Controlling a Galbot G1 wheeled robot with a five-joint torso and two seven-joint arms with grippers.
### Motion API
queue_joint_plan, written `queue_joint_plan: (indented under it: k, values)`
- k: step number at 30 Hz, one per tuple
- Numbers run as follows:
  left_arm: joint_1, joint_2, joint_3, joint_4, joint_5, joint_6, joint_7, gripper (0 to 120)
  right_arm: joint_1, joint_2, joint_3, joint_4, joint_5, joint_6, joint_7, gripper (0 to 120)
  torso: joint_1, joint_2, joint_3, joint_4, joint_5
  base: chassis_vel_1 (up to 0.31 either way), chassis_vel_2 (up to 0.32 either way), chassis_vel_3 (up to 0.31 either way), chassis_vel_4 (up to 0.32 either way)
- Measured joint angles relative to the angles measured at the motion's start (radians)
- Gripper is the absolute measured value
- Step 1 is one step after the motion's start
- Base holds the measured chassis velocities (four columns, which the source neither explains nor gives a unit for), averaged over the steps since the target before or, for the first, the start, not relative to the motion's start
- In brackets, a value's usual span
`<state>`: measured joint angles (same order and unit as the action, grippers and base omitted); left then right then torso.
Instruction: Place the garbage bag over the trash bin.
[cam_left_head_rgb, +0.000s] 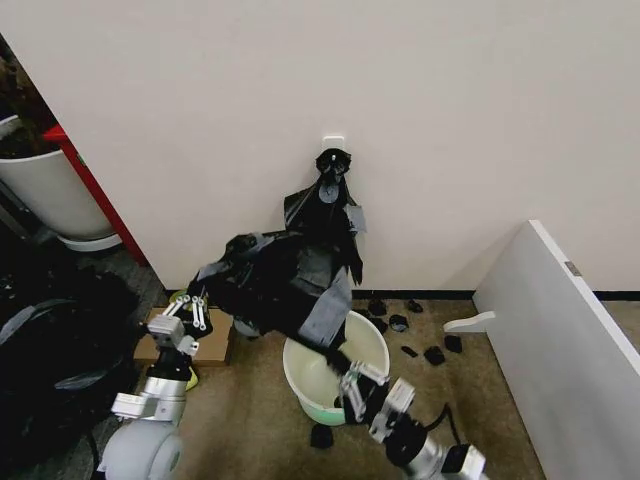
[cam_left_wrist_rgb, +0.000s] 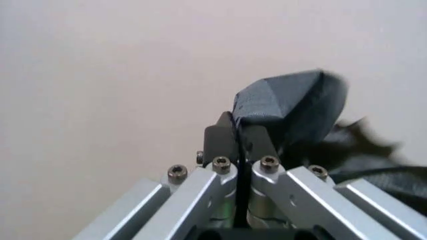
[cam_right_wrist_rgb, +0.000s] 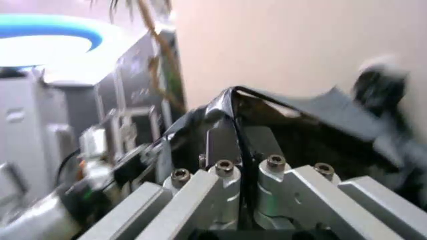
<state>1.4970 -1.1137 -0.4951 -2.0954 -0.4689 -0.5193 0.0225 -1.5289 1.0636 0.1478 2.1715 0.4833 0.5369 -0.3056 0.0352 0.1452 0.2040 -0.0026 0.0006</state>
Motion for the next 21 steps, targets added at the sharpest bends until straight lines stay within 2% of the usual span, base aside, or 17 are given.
queue_joint_plan:
  k: [3, 8, 17, 21]
  values:
    - [-0.018, 0.008, 0.013, -0.023, -0.057, 0.0, 0.052, 0, 0.011, 0.0, 0.05, 0.034, 0.052, -0.017, 0.017, 0, 0.0, 0.0, 0.0, -0.0002, 0.0001, 0.0, 0.0, 0.0, 0.0]
    - [-0.021, -0.014, 0.023, -0.023, -0.069, -0.002, 0.112, 0, 0.042, -0.001, 0.073, 0.019, 0.105, -0.029, 0.024, 0, 0.0, 0.0, 0.0, 0.0002, 0.0, 0.0, 0.0, 0.0, 0.0]
    - [-0.033, -0.085, 0.06, 0.097, -0.024, -0.029, 0.189, 0, 0.067, 0.015, 0.063, -0.106, 0.109, -0.014, 0.022, 0, 0.0, 0.0, 0.0, 0.0, 0.0, 0.0, 0.0, 0.0, 0.0]
    - [-0.036, -0.101, 0.077, 0.13, -0.025, -0.035, 0.198, 0, 0.08, 0.022, 0.084, -0.121, 0.103, -0.008, 0.018, 0, 0.0, 0.0, 0.0, 0.0001, 0.0001, 0.0, 0.0, 0.0, 0.0]
